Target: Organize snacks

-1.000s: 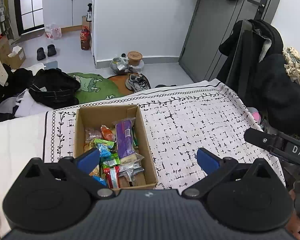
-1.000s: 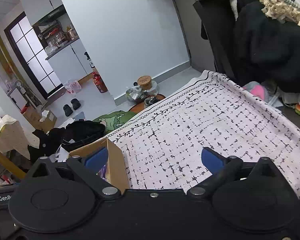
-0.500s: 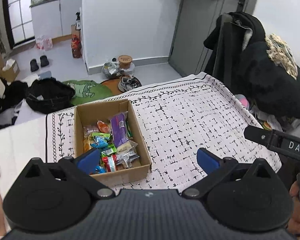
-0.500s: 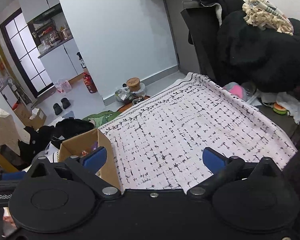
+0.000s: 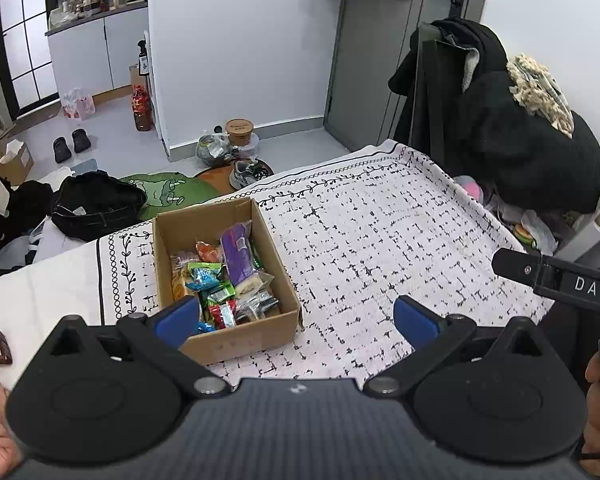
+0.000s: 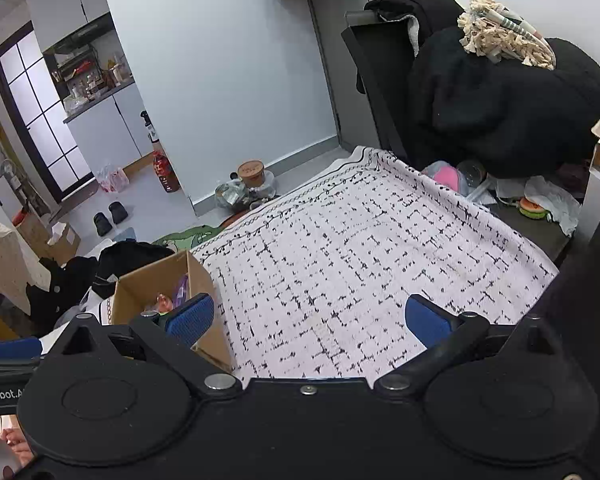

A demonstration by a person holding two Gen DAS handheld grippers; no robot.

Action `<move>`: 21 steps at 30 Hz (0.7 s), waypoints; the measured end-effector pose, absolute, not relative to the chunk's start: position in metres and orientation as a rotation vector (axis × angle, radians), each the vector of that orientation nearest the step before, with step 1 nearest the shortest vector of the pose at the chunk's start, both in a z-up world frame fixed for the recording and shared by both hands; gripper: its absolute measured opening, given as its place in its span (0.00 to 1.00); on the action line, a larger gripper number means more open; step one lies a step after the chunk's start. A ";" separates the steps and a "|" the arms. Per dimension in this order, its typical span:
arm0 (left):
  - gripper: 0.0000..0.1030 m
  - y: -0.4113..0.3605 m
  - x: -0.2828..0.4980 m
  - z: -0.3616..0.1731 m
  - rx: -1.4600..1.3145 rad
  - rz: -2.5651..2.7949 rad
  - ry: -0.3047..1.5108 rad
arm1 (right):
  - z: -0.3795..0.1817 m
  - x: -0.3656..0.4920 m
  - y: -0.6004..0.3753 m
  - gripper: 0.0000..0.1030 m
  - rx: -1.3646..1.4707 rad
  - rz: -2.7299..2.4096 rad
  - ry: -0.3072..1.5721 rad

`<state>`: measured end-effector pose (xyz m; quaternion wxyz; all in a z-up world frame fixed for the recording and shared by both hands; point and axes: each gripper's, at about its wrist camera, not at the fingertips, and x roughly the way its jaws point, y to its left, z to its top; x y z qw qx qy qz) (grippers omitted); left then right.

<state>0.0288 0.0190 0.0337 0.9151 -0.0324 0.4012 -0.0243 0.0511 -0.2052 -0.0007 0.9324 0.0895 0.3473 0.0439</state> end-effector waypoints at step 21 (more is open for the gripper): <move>1.00 0.030 0.017 0.021 -0.056 -0.051 0.844 | -0.014 0.036 -0.190 1.00 0.104 0.109 0.725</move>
